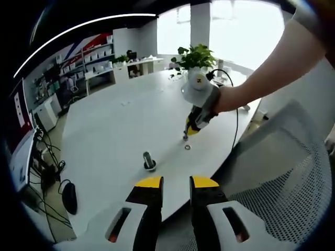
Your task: Place the washer onto the threaded stud by aligning its center hole with the stud, sliding it down to the base, and recovering from edge contact or off-axis alignment until the washer reaches the visible bottom stop.
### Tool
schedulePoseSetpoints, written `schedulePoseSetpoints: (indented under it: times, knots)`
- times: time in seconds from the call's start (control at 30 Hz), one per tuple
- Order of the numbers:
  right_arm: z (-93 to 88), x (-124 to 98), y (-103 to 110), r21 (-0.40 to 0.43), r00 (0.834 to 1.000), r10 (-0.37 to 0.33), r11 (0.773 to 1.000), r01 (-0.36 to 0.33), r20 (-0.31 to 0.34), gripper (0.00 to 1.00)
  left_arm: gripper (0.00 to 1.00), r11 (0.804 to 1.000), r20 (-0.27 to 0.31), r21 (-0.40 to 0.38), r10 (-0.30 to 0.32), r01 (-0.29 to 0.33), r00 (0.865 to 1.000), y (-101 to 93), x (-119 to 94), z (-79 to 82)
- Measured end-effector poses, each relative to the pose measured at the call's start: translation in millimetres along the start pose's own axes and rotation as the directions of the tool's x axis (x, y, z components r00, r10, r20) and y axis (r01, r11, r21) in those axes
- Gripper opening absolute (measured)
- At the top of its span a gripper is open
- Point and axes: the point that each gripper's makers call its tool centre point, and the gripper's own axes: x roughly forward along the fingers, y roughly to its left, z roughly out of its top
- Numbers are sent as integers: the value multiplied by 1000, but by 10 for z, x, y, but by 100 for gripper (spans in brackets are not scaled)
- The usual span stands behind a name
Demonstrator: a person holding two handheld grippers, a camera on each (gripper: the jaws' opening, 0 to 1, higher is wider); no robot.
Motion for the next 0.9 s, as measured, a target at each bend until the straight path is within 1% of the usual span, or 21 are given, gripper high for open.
schedulePoseSetpoints:
  times: [0.37, 0.43, 0.6, 0.83, 0.9]
  knots:
    - [-89, 139, 40, -15, 999, 16, 1000, -17, -35, 14, 18, 1000, -8, 1, 13, -13, 1000, 23, 3, -17]
    - [-100, 136, 44, -27, 999, 13, 1000, -15, -38, 14, 18, 1000, -8, 3, 15, -15, 1000, 25, 2, -15]
    - [-112, 134, 52, -5, 999, 19, 1000, -19, -35, 14, 18, 1000, -7, 7, 12, -12, 1000, 15, -3, -10]
    - [-162, 95, 72, -18, 998, 6, 1000, -7, -56, 15, 18, 1000, -2, 9, 11, -11, 1000, 9, -6, 1]
    - [-181, 85, 74, -7, 998, 8, 1000, -8, -62, 15, 18, 1000, 1, 13, 10, -10, 1000, 3, -7, 5]
